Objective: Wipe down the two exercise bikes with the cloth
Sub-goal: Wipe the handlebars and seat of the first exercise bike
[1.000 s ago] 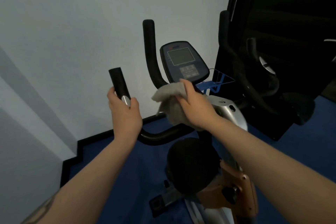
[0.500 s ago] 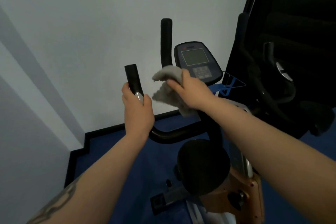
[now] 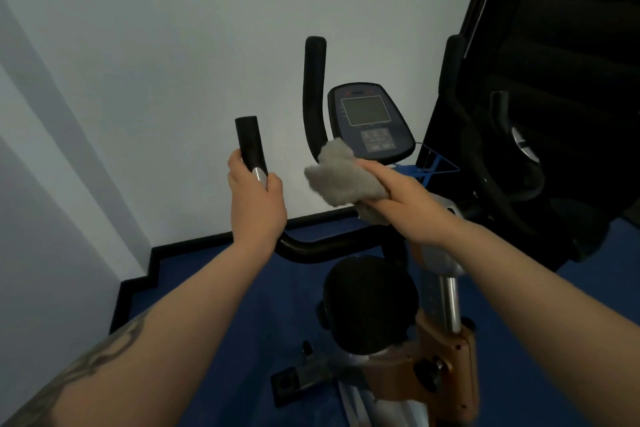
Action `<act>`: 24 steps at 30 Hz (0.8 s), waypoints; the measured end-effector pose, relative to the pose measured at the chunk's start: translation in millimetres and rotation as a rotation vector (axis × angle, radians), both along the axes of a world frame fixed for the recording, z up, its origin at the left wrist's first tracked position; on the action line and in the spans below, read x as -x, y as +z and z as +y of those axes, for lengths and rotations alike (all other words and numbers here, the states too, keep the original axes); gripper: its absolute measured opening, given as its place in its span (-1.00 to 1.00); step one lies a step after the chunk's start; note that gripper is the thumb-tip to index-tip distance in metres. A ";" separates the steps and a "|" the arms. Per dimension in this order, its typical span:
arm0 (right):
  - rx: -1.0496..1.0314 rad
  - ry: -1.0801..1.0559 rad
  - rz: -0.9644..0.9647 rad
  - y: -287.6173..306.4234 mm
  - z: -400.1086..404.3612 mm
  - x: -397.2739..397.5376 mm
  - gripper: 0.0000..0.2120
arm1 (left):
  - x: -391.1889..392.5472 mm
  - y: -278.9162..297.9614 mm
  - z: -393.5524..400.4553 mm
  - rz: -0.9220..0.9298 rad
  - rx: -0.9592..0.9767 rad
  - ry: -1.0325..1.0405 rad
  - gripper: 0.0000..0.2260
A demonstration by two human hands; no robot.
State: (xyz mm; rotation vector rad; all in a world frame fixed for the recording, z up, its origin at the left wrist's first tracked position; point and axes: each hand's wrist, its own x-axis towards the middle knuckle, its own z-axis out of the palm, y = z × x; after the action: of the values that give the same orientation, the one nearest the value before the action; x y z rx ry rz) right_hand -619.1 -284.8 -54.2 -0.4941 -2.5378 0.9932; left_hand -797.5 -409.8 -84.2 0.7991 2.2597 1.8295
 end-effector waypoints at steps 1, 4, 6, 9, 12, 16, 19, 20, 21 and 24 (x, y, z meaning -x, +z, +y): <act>-0.055 0.046 -0.022 3.4 -1.3 -6.1 -0.46 | -0.5 0.6 0.2 0.000 0.005 0.007 -0.51; -0.089 0.159 -0.120 9.4 -12.9 -15.9 -0.43 | -0.8 1.3 0.2 0.000 0.008 0.013 -0.51; -0.059 0.223 -0.235 12.2 -18.6 -18.4 -0.40 | 0.5 0.0 0.6 0.003 0.010 0.015 -0.51; 0.255 0.324 -0.343 30.2 -15.8 -18.6 -0.35 | 2.9 -2.4 1.8 -0.006 0.022 0.019 -0.53; 0.382 0.260 -0.195 35.6 -16.1 -9.5 -0.53 | 2.6 -2.7 2.8 -0.011 0.024 0.020 -0.54; -0.689 0.175 -0.223 8.4 -16.6 9.4 -0.60 | 2.6 -2.3 2.9 -0.002 0.027 0.036 -0.55; -0.990 0.319 -0.464 -7.8 -5.2 11.0 -0.52 | 2.3 -2.8 3.6 0.004 0.024 0.048 -0.56; -1.081 0.344 -0.472 -11.6 -1.6 11.5 -0.65 | 1.7 -3.5 4.1 0.013 0.023 0.059 -0.57; -1.137 0.363 -0.449 -13.4 -0.9 14.9 -0.75 | 1.3 -4.1 5.2 0.026 0.021 0.071 -0.57; -1.000 0.413 -0.504 -11.7 -13.8 39.0 -0.60 | 1.3 -6.3 6.7 0.027 0.000 0.094 -0.59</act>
State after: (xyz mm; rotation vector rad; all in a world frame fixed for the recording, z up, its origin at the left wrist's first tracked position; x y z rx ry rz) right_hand -658.0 -298.6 -65.9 0.1082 -3.2022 -0.4473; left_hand -798.8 -403.1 -90.5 0.7339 2.3527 1.8686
